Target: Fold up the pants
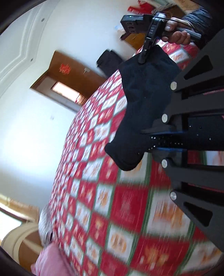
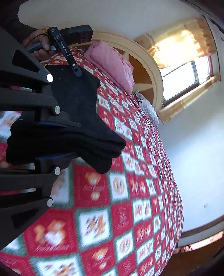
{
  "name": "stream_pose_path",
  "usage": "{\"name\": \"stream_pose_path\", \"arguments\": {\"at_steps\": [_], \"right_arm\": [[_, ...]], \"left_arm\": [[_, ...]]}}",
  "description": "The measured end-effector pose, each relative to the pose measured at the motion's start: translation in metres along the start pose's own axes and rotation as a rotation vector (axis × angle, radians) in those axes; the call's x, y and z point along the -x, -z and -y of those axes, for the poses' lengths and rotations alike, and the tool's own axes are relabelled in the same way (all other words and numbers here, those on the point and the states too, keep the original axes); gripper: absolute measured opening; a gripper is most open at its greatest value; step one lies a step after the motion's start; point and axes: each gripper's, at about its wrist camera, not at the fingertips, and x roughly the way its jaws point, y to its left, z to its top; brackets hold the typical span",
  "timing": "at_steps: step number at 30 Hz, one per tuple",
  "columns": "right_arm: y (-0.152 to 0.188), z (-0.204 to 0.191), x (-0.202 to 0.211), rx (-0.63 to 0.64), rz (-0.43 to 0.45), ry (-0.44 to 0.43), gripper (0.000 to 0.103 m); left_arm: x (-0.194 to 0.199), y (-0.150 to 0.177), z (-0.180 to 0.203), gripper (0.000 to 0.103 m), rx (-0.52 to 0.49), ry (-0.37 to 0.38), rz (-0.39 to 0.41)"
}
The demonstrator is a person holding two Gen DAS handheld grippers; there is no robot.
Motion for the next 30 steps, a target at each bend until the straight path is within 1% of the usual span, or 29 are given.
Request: {"name": "stream_pose_path", "arguments": {"at_steps": [4, 7, 10, 12, 13, 14, 16, 17, 18, 20, 22, 23, 25, 26, 30], "right_arm": [[-0.019, -0.039, -0.058, 0.041, -0.028, -0.07, 0.025], [-0.029, -0.074, -0.113, 0.076, -0.066, -0.115, 0.025], [-0.028, -0.097, -0.156, 0.113, -0.095, -0.112, 0.025], [-0.025, -0.101, -0.174, 0.125, -0.107, -0.085, 0.026], [-0.024, -0.098, -0.183, 0.111, -0.12, -0.079, 0.026], [-0.023, -0.092, -0.19, 0.086, -0.139, -0.088, 0.026], [-0.02, -0.081, -0.192, 0.062, -0.159, -0.091, 0.028], [-0.019, -0.076, -0.192, 0.055, -0.162, -0.084, 0.033], [-0.017, -0.072, -0.192, 0.049, -0.167, -0.07, 0.042], [-0.014, -0.06, -0.193, 0.022, -0.187, -0.041, 0.046], [-0.012, -0.049, -0.193, -0.016, -0.194, -0.037, 0.05], [-0.011, -0.044, -0.191, -0.036, -0.188, -0.025, 0.054], [-0.011, -0.04, -0.187, -0.051, -0.179, -0.012, 0.054], [-0.01, -0.04, -0.185, -0.04, -0.18, 0.013, 0.055], [-0.007, -0.043, -0.169, -0.031, -0.147, 0.025, 0.056]], "left_arm": [[0.023, -0.008, -0.046, 0.012, 0.015, -0.128, 0.034], [0.028, -0.009, -0.08, 0.012, 0.041, -0.219, 0.045], [0.024, -0.004, -0.109, 0.012, 0.076, -0.273, 0.04], [0.017, 0.004, -0.122, 0.013, 0.089, -0.284, 0.012], [0.012, 0.009, -0.125, 0.015, 0.094, -0.291, -0.001], [0.01, 0.012, -0.128, 0.021, 0.094, -0.296, -0.009], [0.007, 0.017, -0.131, 0.036, 0.101, -0.312, -0.013], [0.008, 0.018, -0.133, 0.045, 0.108, -0.325, -0.006], [0.009, 0.018, -0.135, 0.048, 0.114, -0.33, 0.001], [0.01, 0.019, -0.136, 0.049, 0.118, -0.324, 0.001], [0.011, 0.018, -0.132, 0.054, 0.104, -0.34, -0.003], [0.011, 0.019, -0.13, 0.056, 0.096, -0.348, -0.003], [0.012, 0.02, -0.126, 0.063, 0.081, -0.363, -0.008], [0.013, 0.021, -0.124, 0.066, 0.073, -0.374, -0.009], [0.015, 0.024, -0.115, 0.068, 0.036, -0.398, -0.004]]}}
